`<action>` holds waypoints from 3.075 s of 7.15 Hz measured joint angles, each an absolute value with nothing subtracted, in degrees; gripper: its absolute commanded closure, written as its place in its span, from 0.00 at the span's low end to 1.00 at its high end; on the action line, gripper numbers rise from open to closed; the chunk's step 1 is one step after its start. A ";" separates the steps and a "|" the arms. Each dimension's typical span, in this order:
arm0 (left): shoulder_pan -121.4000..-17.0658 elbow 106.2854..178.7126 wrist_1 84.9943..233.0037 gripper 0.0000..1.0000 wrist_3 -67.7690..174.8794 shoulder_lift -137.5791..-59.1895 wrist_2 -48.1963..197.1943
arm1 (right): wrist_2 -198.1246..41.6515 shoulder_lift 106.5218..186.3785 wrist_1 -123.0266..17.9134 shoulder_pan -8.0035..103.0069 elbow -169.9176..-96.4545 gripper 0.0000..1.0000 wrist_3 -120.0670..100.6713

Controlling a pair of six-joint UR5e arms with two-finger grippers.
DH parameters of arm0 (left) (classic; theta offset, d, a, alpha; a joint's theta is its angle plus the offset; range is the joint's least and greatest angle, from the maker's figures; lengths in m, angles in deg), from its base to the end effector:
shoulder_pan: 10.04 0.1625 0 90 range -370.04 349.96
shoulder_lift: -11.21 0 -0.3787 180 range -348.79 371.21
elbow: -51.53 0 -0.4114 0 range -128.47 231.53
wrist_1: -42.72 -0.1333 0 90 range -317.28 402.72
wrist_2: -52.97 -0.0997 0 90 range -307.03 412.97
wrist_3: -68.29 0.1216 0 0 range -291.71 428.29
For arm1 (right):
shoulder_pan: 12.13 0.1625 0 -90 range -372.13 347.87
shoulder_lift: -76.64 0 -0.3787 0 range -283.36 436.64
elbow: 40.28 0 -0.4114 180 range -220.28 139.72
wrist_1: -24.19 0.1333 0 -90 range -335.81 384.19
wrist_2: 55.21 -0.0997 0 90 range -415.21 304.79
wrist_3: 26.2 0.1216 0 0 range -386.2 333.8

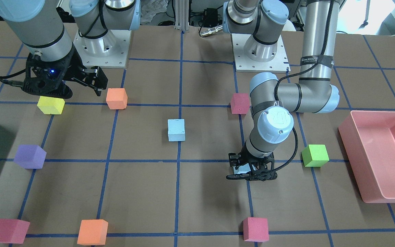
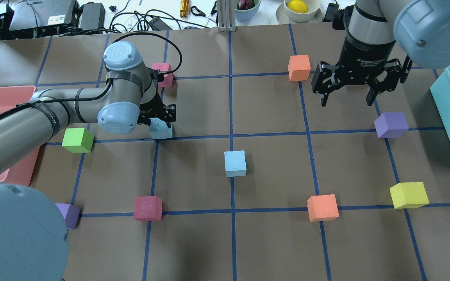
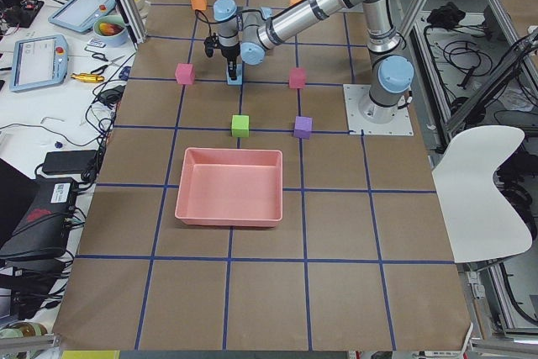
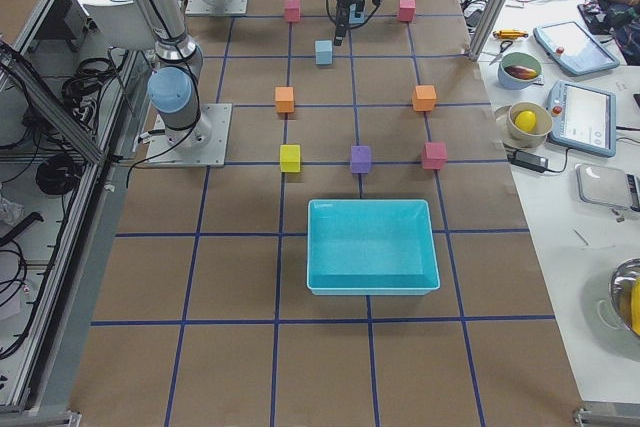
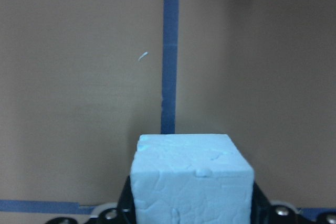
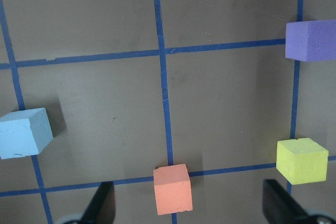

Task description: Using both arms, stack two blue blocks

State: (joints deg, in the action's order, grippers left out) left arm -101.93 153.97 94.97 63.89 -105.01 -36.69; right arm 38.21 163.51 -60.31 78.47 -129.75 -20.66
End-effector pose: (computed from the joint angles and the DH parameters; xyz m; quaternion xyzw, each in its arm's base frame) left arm -0.1533 -0.5816 0.1221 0.0219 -0.9997 -0.0081 0.0025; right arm 0.1314 -0.5119 0.3878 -0.0409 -0.9962 -0.0689 0.0335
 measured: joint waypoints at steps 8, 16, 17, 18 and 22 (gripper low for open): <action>-122.81 144.96 110.22 1.00 41.95 -98.59 -32.64 | 38.11 164.03 -59.84 78.22 -129.60 0.00 -20.69; -124.84 148.58 110.29 0.81 37.58 -100.00 -31.98 | 37.24 165.34 -62.86 78.92 -129.40 0.00 -30.39; -124.95 149.00 110.00 0.63 37.55 -100.20 -31.95 | 37.04 165.30 -62.89 78.92 -129.40 0.00 -29.77; -125.09 149.28 109.80 0.30 37.53 -100.38 -31.97 | 36.68 165.23 -62.90 78.92 -129.40 0.00 -29.43; -125.20 148.81 109.36 0.00 37.95 -99.33 -32.14 | 36.37 165.10 -62.99 78.92 -129.43 0.00 -28.94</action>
State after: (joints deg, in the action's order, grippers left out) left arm -125.20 148.81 109.36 37.95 -99.33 -32.14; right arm 36.37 165.10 -62.99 78.92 -129.43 -28.94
